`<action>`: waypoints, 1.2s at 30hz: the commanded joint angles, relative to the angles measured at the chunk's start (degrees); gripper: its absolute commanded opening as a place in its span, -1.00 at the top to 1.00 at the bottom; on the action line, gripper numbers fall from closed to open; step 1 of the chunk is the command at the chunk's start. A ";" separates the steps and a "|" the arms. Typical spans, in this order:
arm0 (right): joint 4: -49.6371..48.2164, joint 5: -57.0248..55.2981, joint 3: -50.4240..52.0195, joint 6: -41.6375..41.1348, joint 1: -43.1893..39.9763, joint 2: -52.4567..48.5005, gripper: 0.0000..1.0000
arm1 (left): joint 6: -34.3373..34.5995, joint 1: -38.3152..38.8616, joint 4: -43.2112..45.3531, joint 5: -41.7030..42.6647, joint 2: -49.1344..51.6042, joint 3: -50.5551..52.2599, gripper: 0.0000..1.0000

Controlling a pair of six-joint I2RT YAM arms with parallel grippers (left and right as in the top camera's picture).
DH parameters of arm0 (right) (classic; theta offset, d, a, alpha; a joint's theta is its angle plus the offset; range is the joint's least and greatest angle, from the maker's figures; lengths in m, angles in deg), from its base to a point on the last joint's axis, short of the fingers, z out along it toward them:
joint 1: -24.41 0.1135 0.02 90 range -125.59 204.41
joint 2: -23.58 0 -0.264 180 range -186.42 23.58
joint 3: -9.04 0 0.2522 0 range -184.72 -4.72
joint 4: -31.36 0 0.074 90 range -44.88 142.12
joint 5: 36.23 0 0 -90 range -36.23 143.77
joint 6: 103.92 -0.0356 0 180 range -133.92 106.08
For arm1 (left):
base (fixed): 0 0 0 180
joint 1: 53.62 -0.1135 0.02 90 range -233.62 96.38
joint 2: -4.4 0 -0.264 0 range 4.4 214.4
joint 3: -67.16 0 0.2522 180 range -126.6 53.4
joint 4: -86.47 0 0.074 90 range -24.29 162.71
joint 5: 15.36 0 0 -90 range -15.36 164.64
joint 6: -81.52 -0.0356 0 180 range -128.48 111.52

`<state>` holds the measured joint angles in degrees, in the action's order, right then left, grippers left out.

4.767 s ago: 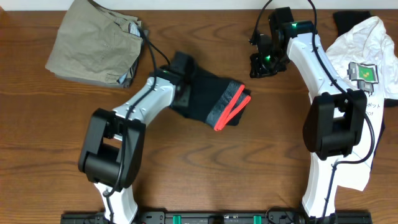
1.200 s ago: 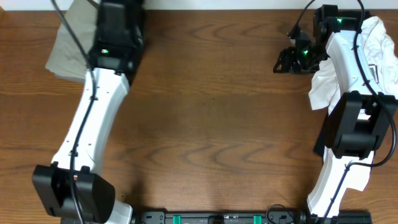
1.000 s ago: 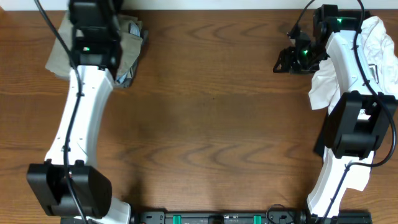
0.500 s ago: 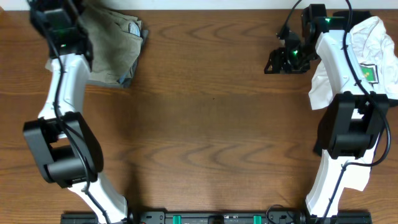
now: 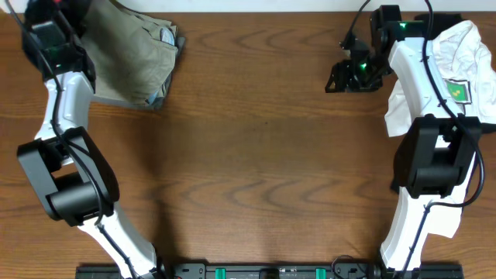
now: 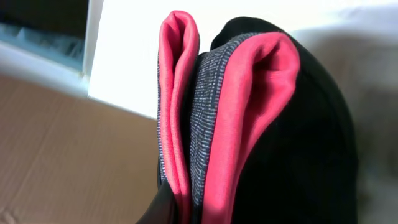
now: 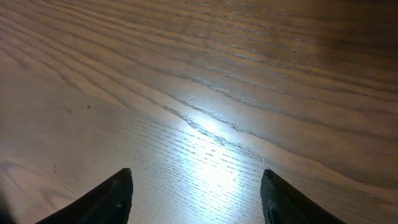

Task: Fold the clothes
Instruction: 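Lower the trouser bundle onto the folded khaki garment with the left gripper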

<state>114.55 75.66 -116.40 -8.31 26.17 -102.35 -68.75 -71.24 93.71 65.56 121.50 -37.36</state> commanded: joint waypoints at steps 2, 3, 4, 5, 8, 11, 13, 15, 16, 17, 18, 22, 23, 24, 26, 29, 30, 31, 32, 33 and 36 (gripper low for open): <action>0.46 0.61 -1.03 0.22 1.03 1.97 -0.29 | -0.55 2.08 -0.46 2.21 1.70 -1.62 0.88; 0.59 0.61 -1.03 0.22 1.05 1.97 -0.28 | -0.55 2.47 -1.38 2.21 2.25 -1.62 0.88; 0.74 0.61 -1.03 0.22 1.09 1.97 -0.29 | -0.52 2.80 -2.27 2.21 2.84 -1.62 0.88; 0.90 0.61 -1.03 0.22 1.11 1.97 -0.28 | -0.52 3.04 -3.06 2.19 3.37 -1.62 0.88; 1.07 0.59 -1.03 0.24 1.09 1.97 -0.29 | 0.72 3.93 -5.46 2.01 4.50 -1.60 0.88; 0.85 0.59 -1.03 0.24 1.09 1.97 -0.29 | 4.61 5.09 -7.04 2.03 4.74 -1.46 0.88; 0.66 0.59 -1.03 0.24 1.09 1.97 -0.29 | 7.98 6.32 -8.07 2.03 4.74 -1.46 0.88; 0.63 0.59 -1.03 0.24 1.09 1.97 -0.29 | 11.06 7.82 -9.68 2.03 4.74 -1.46 0.87; 0.66 0.59 -1.03 0.24 1.09 1.97 -0.29 | 13.51 8.72 -11.23 2.03 4.74 -1.46 0.88; 0.66 0.59 -1.03 0.24 1.11 1.97 -0.29 | 16.15 9.51 -12.66 2.03 4.74 -1.46 0.88; 0.68 0.59 -1.03 0.24 1.11 1.97 -0.29 | 18.51 10.27 -14.08 2.03 4.74 -1.46 0.88; 0.72 0.50 -1.03 0.26 1.09 1.97 -0.29 | 25.59 13.66 -21.07 2.10 4.74 -1.46 0.89; 0.72 0.37 -1.03 0.26 1.09 1.97 -0.29 | 26.38 14.32 -22.47 2.12 4.74 -1.44 0.88; 0.70 0.37 -1.03 0.26 1.09 1.97 -0.29 | 27.28 15.08 -24.04 2.23 4.74 -1.33 0.87; 0.70 0.37 -1.03 0.26 1.09 1.97 -0.29 | 28.52 15.96 -25.88 2.36 4.74 -1.22 0.87; 0.70 0.37 -1.03 0.26 1.09 1.97 -0.29 | 31.65 17.25 -27.47 2.51 4.74 -0.79 0.88; 0.70 0.37 -1.03 0.26 1.09 1.97 -0.30 | 32.20 17.53 -27.45 2.54 4.74 -0.55 0.85; 0.72 0.37 -1.03 0.26 1.09 1.97 -0.30 | 32.30 17.79 -27.61 2.54 4.74 -0.39 0.69; 0.79 0.37 -1.03 0.26 1.09 1.97 -0.29 | 32.33 18.05 -27.69 2.54 4.74 -0.24 0.32; 0.85 0.37 -1.03 0.26 1.09 1.97 -0.30 | 32.33 18.32 -27.89 2.54 4.74 -0.20 -0.33; 0.87 0.37 -1.03 0.26 1.09 1.97 -0.30 | 32.33 18.60 -28.04 2.49 4.74 -0.20 -0.96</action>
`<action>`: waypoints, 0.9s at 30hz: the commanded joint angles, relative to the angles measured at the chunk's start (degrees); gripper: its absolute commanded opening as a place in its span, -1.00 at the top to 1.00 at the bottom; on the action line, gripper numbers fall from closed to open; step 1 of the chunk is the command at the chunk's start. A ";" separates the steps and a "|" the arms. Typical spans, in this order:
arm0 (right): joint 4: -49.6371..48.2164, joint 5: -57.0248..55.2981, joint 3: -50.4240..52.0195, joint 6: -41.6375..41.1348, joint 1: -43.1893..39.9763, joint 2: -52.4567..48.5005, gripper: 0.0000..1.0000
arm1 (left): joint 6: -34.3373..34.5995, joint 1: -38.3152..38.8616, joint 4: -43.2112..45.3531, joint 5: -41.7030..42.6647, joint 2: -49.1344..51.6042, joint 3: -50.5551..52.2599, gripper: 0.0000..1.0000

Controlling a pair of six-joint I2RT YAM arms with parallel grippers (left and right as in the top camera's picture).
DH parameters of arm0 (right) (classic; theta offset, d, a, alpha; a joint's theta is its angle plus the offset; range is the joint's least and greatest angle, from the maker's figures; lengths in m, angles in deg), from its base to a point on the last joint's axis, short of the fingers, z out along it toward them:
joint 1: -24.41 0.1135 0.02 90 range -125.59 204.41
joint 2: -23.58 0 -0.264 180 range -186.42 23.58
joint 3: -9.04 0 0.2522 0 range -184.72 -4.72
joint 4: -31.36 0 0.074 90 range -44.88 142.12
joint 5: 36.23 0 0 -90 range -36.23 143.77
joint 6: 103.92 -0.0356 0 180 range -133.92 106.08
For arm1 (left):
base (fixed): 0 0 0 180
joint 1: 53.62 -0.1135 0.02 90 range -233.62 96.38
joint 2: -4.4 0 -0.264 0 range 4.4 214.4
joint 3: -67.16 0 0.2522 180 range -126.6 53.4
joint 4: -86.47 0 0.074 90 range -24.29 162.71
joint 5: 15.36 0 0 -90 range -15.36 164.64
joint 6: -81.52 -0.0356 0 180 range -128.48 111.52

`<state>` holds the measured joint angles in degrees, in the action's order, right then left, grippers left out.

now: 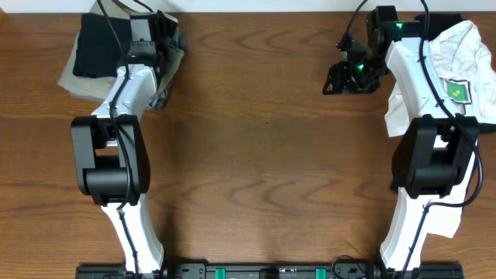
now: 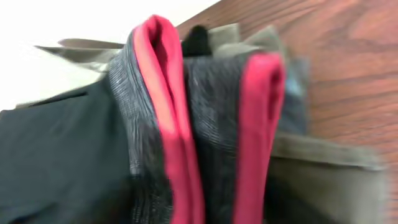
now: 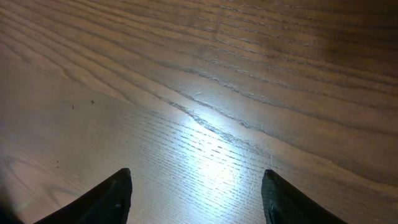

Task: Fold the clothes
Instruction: 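Lower the trouser bundle onto the folded khaki garment with the left gripper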

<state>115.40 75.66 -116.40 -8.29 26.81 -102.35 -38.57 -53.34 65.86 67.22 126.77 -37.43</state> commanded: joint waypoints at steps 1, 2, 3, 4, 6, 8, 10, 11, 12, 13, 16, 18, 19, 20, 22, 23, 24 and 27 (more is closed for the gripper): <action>0.00 0.37 -1.03 0.24 0.46 1.97 -0.30 | 2.14 0.74 -0.17 0.83 -0.63 -0.15 -0.96; 0.00 0.37 -1.03 0.24 0.48 1.97 -0.30 | 2.29 0.74 -0.04 0.83 -0.85 -0.15 -0.96; 0.00 0.37 -1.03 0.24 0.48 1.97 -0.31 | 3.45 0.83 0.04 0.83 -1.25 -0.17 -0.96; -0.02 0.37 -1.03 0.24 0.48 1.97 -0.30 | 5.46 0.85 0.04 0.85 -1.92 -0.22 -0.96; -0.04 0.37 -1.03 0.24 0.48 1.97 -0.31 | 9.66 0.85 0.02 0.85 -3.85 -0.22 -0.96; -0.15 0.37 -1.03 0.24 0.48 1.97 -0.31 | 13.51 0.83 -0.11 0.87 -6.32 -0.22 -0.96; -0.20 0.37 -1.03 0.24 0.48 1.97 -0.31 | 15.69 0.83 -0.46 0.85 -8.74 -0.22 -0.96; -0.20 0.37 -1.03 0.24 0.48 1.97 -0.31 | 16.57 0.76 -0.57 0.83 -9.97 -0.22 -0.96; -0.20 0.37 -1.03 0.24 0.48 1.97 -0.31 | 17.40 0.66 -0.52 0.83 -10.84 -0.22 -0.96; -0.20 0.37 -1.03 0.24 0.48 1.97 -0.31 | 18.56 0.48 -0.33 0.81 -11.61 -0.22 -1.00; -0.28 0.39 -1.03 0.24 0.48 1.97 -0.31 | 21.79 -0.33 0.37 0.81 -11.98 -0.22 -0.06; -0.44 0.39 -1.03 0.22 0.52 1.97 -0.31 | 25.77 -1.29 0.50 0.81 -11.13 -0.15 0.83; -0.44 0.39 -1.03 0.22 0.59 1.97 -0.31 | 27.87 -1.84 0.50 0.79 -10.62 -0.15 0.88; -0.42 0.39 -1.03 0.22 0.70 1.97 -0.31 | 30.86 -2.82 0.68 0.79 -9.64 -0.15 0.88; -0.37 0.37 -1.03 0.24 0.81 1.97 -0.32 | 34.36 -4.22 1.60 0.79 -7.91 -0.15 0.88; -0.39 0.37 -1.03 0.24 0.87 1.97 -0.32 | 36.04 -4.94 2.43 0.81 -6.93 -0.15 0.88; -0.42 0.37 -1.03 0.26 0.92 1.97 -0.31 | 38.01 -5.70 3.39 0.81 -5.81 -0.15 0.88; -0.66 0.37 -1.03 0.61 1.03 1.97 -0.33 | 42.01 -7.08 6.64 0.83 -2.69 -0.15 0.88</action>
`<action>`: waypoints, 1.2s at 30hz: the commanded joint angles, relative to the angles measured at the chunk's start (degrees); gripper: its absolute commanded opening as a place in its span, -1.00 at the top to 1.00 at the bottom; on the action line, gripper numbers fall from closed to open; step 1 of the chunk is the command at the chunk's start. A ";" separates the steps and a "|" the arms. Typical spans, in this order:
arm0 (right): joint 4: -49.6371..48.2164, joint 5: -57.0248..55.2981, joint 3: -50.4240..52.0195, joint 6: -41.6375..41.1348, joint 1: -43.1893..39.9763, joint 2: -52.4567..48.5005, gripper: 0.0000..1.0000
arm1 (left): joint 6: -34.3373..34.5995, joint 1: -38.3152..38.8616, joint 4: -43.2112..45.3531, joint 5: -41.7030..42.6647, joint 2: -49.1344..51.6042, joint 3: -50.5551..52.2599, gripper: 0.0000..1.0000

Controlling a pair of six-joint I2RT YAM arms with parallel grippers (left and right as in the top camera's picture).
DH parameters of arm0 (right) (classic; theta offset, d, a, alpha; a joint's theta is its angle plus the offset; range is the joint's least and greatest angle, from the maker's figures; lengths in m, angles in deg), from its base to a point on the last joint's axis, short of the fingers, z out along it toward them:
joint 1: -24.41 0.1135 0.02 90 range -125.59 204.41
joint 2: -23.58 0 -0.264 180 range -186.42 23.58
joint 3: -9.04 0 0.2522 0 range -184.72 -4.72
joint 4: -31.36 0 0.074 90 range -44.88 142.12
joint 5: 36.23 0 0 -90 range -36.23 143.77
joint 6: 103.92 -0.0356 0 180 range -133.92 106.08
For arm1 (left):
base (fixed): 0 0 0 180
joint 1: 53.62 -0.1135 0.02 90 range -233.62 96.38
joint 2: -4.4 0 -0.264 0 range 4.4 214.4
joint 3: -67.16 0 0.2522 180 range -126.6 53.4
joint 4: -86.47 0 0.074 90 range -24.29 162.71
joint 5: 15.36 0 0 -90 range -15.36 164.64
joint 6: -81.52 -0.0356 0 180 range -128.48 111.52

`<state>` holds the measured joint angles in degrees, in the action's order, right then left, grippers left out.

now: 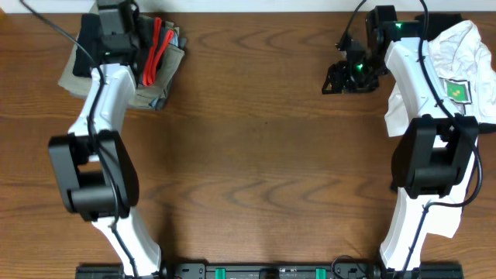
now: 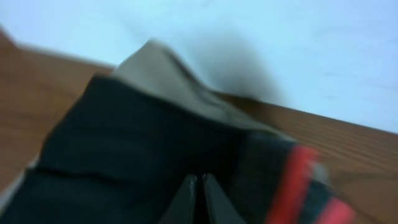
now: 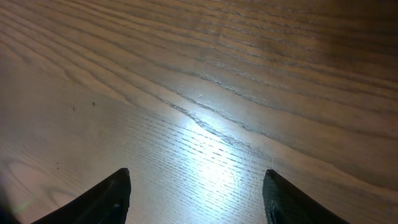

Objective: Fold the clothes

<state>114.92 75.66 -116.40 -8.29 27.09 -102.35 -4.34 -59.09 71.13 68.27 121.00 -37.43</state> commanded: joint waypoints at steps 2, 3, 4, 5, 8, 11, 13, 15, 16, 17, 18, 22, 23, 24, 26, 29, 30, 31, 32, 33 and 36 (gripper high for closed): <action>-0.44 0.37 -1.01 0.66 0.79 1.97 -0.33 | 8.98 -1.53 3.69 -0.22 5.16 -0.15 0.88; -0.63 0.37 -1.01 0.68 0.76 1.97 -0.33 | 9.11 -1.53 4.68 -0.22 6.08 -0.15 0.88; -0.81 0.37 -1.01 0.68 0.76 1.97 -0.33 | 9.29 -1.46 5.49 -0.20 7.02 -0.15 0.88; -1.03 0.37 -1.01 0.66 0.76 1.97 -0.33 | 9.79 -1.29 6.05 -0.22 7.93 -0.15 0.88; -1.33 0.37 -1.01 0.66 0.76 1.97 -0.33 | 11.26 -0.83 6.21 -0.07 10.21 -0.15 0.88; -1.49 0.37 -1.01 0.66 0.76 1.95 -0.34 | 11.21 -0.20 6.25 -0.04 12.07 -0.15 0.88; -1.49 0.39 -1.01 0.66 0.76 1.97 -0.33 | 11.21 0.22 6.23 -0.02 12.66 -0.15 0.88; -1.60 0.39 -1.01 0.66 0.76 1.97 -0.34 | 11.15 0.76 6.93 -0.02 12.50 -0.15 0.88; -1.84 0.42 -1.01 0.66 0.76 1.97 -0.33 | 10.91 1.03 7.96 -0.02 12.02 -0.15 0.88; -2.21 0.42 -1.01 0.66 0.76 1.97 -0.31 | 10.36 1.20 8.90 -0.04 11.50 -0.15 0.88; -2.71 0.42 -1.01 0.66 0.76 1.97 -0.29 | 9.64 1.44 9.97 -0.02 10.67 -0.15 0.88; -4.42 1.09 -1.05 0.66 0.76 1.97 -0.26 | 9.42 2.45 12.24 -0.02 6.12 -0.15 0.85; -4.66 1.36 -1.16 0.66 0.76 1.97 -0.25 | 9.42 2.73 12.24 -0.02 4.79 -0.15 0.80; -4.74 1.73 -1.46 0.72 0.76 1.97 -0.25 | 9.44 3.10 12.13 -0.02 2.91 -0.15 0.77; -4.57 2.51 -2.29 1.51 0.76 1.97 -0.22 | 9.46 3.87 11.21 0.00 -0.09 -0.15 0.70; -3.50 3.45 -4.79 2.25 0.76 2.86 -0.19 | 9.44 5.49 8.20 -0.02 -5.77 -0.15 0.49; -2.89 3.43 -5.86 2.47 0.76 3.21 -0.19 | 9.44 5.99 7.08 -0.02 -7.54 -0.15 0.44; -2.10 3.43 -7.06 2.86 0.76 3.80 -0.19 | 9.44 6.49 5.95 -0.02 -9.31 -0.15 0.40; -1.18 3.43 -8.57 3.30 0.76 4.55 -0.19 | 9.44 7.06 4.59 -0.02 -11.37 -0.15 0.34; -0.48 3.39 -9.90 3.54 0.74 5.33 -0.19 | 9.44 7.52 3.54 -0.02 -13.00 -0.15 0.29; 1.40 3.21 -14.51 3.63 0.72 8.85 -0.21 | 9.46 8.81 -0.22 -0.04 -17.88 -0.15 -0.15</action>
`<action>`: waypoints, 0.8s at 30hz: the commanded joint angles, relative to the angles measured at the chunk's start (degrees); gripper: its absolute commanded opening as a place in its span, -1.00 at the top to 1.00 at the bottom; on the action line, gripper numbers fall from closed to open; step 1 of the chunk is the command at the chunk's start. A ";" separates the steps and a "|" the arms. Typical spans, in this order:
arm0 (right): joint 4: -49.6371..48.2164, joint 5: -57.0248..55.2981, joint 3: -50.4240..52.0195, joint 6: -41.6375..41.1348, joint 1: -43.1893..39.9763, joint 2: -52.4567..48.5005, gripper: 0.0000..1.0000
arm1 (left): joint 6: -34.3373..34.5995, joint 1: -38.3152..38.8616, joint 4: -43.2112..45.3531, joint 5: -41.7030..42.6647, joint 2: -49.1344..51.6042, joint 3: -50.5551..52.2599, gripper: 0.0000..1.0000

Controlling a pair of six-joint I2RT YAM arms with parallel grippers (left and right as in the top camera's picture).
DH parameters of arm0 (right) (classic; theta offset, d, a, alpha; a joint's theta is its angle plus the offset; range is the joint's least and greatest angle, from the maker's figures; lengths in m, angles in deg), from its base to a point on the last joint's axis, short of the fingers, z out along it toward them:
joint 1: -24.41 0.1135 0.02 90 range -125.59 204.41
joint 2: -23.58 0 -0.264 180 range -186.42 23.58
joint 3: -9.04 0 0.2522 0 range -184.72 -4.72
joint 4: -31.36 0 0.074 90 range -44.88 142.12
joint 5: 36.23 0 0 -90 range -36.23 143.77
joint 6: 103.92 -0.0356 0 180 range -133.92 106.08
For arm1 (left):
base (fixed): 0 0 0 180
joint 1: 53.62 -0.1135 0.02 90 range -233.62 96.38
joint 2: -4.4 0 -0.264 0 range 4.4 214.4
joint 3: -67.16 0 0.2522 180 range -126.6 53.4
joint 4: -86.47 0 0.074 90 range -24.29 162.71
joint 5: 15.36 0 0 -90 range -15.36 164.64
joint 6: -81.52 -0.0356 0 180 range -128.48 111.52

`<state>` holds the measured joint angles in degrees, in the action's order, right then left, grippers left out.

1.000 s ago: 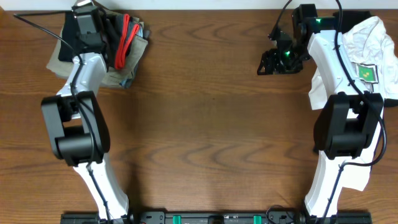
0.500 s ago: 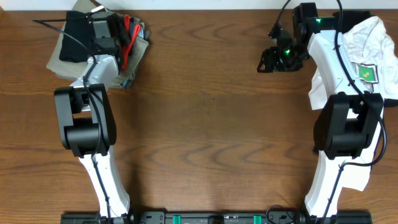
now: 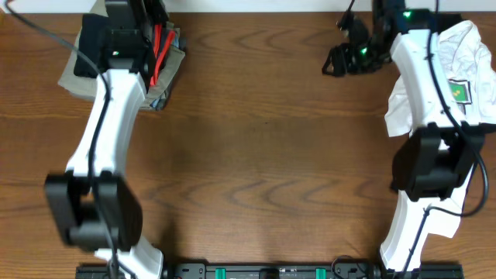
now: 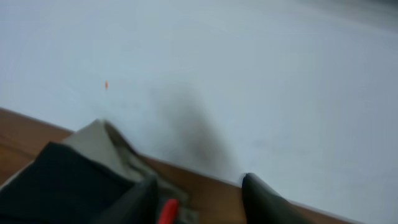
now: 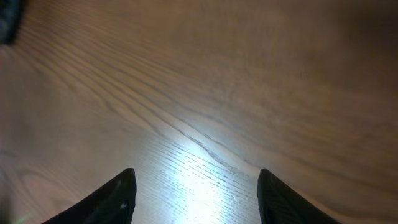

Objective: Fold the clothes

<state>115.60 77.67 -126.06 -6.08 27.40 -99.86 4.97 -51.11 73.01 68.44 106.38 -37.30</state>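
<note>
A folded black garment [image 3: 89, 48] with red trim [image 3: 158, 45] lies on a folded khaki garment [image 3: 159, 81] at the table's far left. My left gripper [image 3: 142, 14] hangs open just above this stack's far edge. In the left wrist view the gripper [image 4: 199, 198] has nothing between its fingers; the black garment [image 4: 56, 183], a bit of red trim [image 4: 168, 211] and a khaki corner [image 4: 99, 138] show below. My right gripper [image 3: 342, 58] stands open over bare wood at the far right, its jaws [image 5: 196, 193] empty. A crumpled white garment [image 3: 457, 54] lies behind the right arm.
A white wall [image 4: 249, 74] rises just behind the table's far edge, close to the left gripper. The wooden table [image 3: 263, 155] stretches between the two arms. More white cloth [image 3: 442, 221] hangs near the right arm's base.
My left gripper, which was shut low on the black garment, now stands open and higher, facing the wall. My right gripper has shifted slightly toward the far edge.
At first my left gripper held the black and red garment beyond the table's far left corner, with only the khaki garment on the table. Then the garment was over the khaki stack, then lying on it. Now it rests there, let go.
</note>
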 commanded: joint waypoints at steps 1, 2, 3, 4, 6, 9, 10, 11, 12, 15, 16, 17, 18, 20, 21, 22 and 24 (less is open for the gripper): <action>1.38 1.18 -6.56 1.38 0.42 7.96 -0.28 | 0.15 1.07 -3.19 -0.22 -4.44 -0.28 -0.26; 1.81 1.16 -7.98 1.38 0.42 9.53 -0.41 | 0.15 1.20 -4.46 -0.22 -5.42 -0.28 -0.38; 2.01 1.14 -9.40 1.40 0.42 11.47 -0.81 | 0.15 1.22 -5.92 -0.22 -6.36 -0.28 -0.65; 1.97 1.14 -10.54 1.42 0.42 13.55 -0.98 | 0.15 1.22 -7.17 -0.22 -7.04 -0.28 -0.96; 1.90 1.16 -11.91 1.42 0.42 17.64 -0.99 | 0.15 1.20 -7.96 -0.22 -7.52 -0.28 -0.96; 2.19 1.18 -12.22 1.40 0.44 23.63 -0.98 | 0.17 1.18 -8.02 -0.22 -7.50 -0.28 -0.96; 2.25 1.18 -12.20 1.42 0.46 25.62 -0.99 | 0.17 1.18 -8.02 -0.22 -7.50 -0.28 -0.96; 2.23 1.16 -12.22 1.42 0.46 27.43 -0.99 | 0.17 1.18 -8.02 -0.22 -7.50 -0.28 -0.96; 2.25 1.16 -12.22 1.42 0.44 29.42 -0.99 | 0.17 1.18 -8.02 -0.22 -7.50 -0.28 -0.96; 2.25 1.16 -12.20 1.42 0.42 33.38 -0.98 | 0.17 1.18 -8.02 -0.22 -7.50 -0.28 -0.96; 2.25 1.16 -12.20 1.42 0.42 34.69 -0.99 | 0.17 1.18 -8.02 -0.22 -7.50 -0.28 -0.96; 2.25 1.18 -12.20 1.42 0.42 35.91 -0.99 | 0.17 1.18 -8.02 -0.22 -7.50 -0.28 -0.96; 2.25 1.16 -12.20 1.42 0.42 36.89 -0.98 | 0.17 1.18 -8.02 -0.22 -7.50 -0.28 -0.96; 2.27 1.16 -12.20 1.42 0.42 38.73 -0.98 | 0.17 1.18 -8.02 -0.22 -7.50 -0.28 -0.96; 2.27 1.16 -12.20 1.42 0.42 39.47 -0.98 | 0.17 1.18 -8.02 -0.22 -7.50 -0.28 -0.96; 2.71 1.09 -12.20 1.44 0.42 40.30 -0.98 | 0.17 1.18 -8.02 -0.22 -7.50 -0.28 -0.96; 4.83 0.96 -12.20 1.44 0.42 41.68 -0.99 | 0.17 1.18 -8.02 -0.22 -7.50 -0.28 -0.96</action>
<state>118.96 78.41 -138.28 -5.30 27.40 -59.97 5.21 -49.78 65.03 68.47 98.90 -37.30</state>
